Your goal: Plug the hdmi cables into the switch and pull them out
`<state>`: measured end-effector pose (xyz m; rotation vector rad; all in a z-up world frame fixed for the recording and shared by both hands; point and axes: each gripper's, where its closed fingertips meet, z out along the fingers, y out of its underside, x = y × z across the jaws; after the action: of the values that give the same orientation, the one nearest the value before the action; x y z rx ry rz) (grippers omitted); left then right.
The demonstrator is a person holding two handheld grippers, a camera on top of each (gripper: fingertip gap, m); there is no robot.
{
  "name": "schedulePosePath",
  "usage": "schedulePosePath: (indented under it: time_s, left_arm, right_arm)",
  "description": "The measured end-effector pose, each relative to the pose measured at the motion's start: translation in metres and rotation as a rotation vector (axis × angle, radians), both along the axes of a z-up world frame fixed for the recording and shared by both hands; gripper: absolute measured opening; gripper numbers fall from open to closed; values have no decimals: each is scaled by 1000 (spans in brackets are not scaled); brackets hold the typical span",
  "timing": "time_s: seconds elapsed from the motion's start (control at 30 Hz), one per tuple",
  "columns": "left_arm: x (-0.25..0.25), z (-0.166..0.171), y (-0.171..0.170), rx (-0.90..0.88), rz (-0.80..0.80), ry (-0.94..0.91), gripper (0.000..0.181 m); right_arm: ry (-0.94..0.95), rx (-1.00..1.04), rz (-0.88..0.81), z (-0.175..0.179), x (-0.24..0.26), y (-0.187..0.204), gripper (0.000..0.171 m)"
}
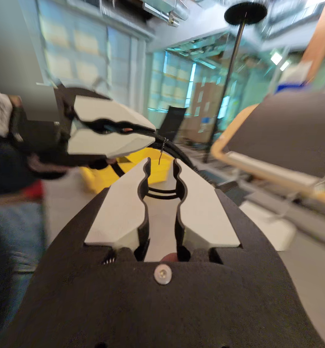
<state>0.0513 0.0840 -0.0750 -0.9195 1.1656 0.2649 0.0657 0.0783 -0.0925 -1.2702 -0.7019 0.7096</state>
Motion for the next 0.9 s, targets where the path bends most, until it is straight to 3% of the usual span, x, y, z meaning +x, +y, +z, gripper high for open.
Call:
schedulePosePath:
  time_s: [0.13,0.23,0.43,0.57,0.7,0.77,0.83,0.9]
  left_arm:
    - [0,-2,2,-44,-1,-8,6]
    - [3,-5,-1,-50,-6,4,6]
    - [4,-3,-3,-58,-16,-2,6]
    - [4,-3,-4,-38,-16,-1,6]
    - [5,6,-9,15,-16,-5,6]
    - [6,8,-11,52,-5,18,6]
    - [7,7,-12,74,-9,22,6]
    - [8,6,-14,70,-16,17,6]
  right_arm:
    - [-426,463,-317,11,3,1,18]
    - [-645,652,-414,8,-3,4,14]
    - [-707,712,-446,8,-5,6,0]
    - [-466,446,-290,9,-3,5,0]
    - [259,-237,191,14,-2,1,0]
    - [557,-483,408,12,4,4,0]
    - [685,-554,553,14,2,-5,0]
    - [707,-549,550,13,-1,-9,0]
